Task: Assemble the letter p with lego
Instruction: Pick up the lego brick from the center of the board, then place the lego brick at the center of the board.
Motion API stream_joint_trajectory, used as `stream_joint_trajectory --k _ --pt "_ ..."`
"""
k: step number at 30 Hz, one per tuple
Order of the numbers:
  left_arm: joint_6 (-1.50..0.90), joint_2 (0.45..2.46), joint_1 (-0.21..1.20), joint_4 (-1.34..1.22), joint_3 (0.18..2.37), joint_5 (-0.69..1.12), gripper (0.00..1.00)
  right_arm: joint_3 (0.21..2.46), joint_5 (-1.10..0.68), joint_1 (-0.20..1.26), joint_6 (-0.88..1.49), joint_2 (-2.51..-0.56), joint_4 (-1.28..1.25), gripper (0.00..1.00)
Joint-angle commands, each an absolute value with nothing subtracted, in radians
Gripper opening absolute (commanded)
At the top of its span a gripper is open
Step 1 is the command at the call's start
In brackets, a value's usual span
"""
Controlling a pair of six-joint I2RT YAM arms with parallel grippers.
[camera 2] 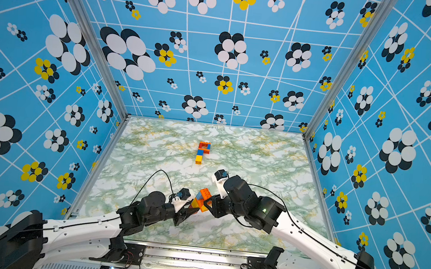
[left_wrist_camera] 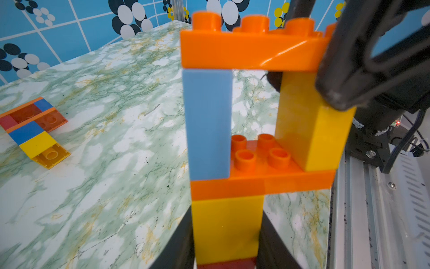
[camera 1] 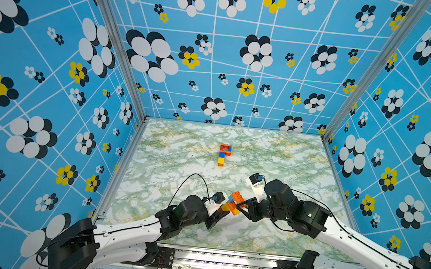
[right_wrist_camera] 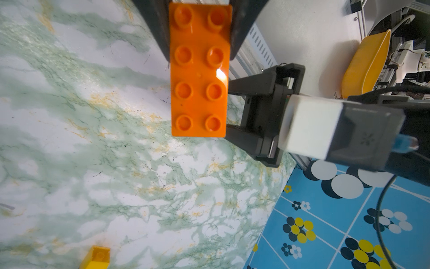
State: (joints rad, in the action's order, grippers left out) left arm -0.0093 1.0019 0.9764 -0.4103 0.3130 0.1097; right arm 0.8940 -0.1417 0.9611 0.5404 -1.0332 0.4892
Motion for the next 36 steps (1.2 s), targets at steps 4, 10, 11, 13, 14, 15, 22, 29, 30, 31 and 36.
stream_joint_trajectory --k 4,10,11,13,14,15,22,29,30,31,36 --pt "0.026 1.031 1.006 -0.404 0.367 0.091 0.36 0.911 -0.149 0.959 0.541 -1.051 0.482 0.12" --pt "0.038 1.062 1.023 -0.398 0.384 0.062 0.34 0.909 -0.151 0.958 0.535 -1.054 0.479 0.26" --pt "0.038 1.069 1.023 -0.394 0.389 0.058 0.34 0.905 -0.145 0.958 0.53 -1.046 0.475 0.29" --pt "0.036 1.089 1.024 -0.373 0.403 0.036 0.31 0.895 -0.113 0.959 0.517 -1.022 0.469 0.39" --pt "0.035 1.098 1.023 -0.363 0.409 0.029 0.31 0.889 -0.095 0.958 0.511 -1.008 0.468 0.43" --pt "0.033 1.106 1.023 -0.356 0.414 0.025 0.31 0.885 -0.071 0.958 0.507 -0.992 0.468 0.48" --pt "-0.023 1.138 0.977 -0.303 0.452 -0.032 0.31 0.863 0.129 0.954 0.463 -0.877 0.522 0.67" --pt "-0.148 1.219 0.748 0.021 0.631 -0.194 0.29 0.791 0.394 0.951 0.419 -0.695 0.549 0.7" --pt "-0.179 1.251 0.693 0.086 0.672 -0.219 0.31 0.777 0.421 0.951 0.412 -0.67 0.552 0.7" --pt "-0.216 1.287 0.632 0.142 0.712 -0.223 0.31 0.763 0.444 0.951 0.403 -0.65 0.556 0.7" --pt "-0.254 1.49 0.441 0.253 0.881 -0.18 0.29 0.7 0.524 0.95 0.409 -0.563 0.586 0.7"
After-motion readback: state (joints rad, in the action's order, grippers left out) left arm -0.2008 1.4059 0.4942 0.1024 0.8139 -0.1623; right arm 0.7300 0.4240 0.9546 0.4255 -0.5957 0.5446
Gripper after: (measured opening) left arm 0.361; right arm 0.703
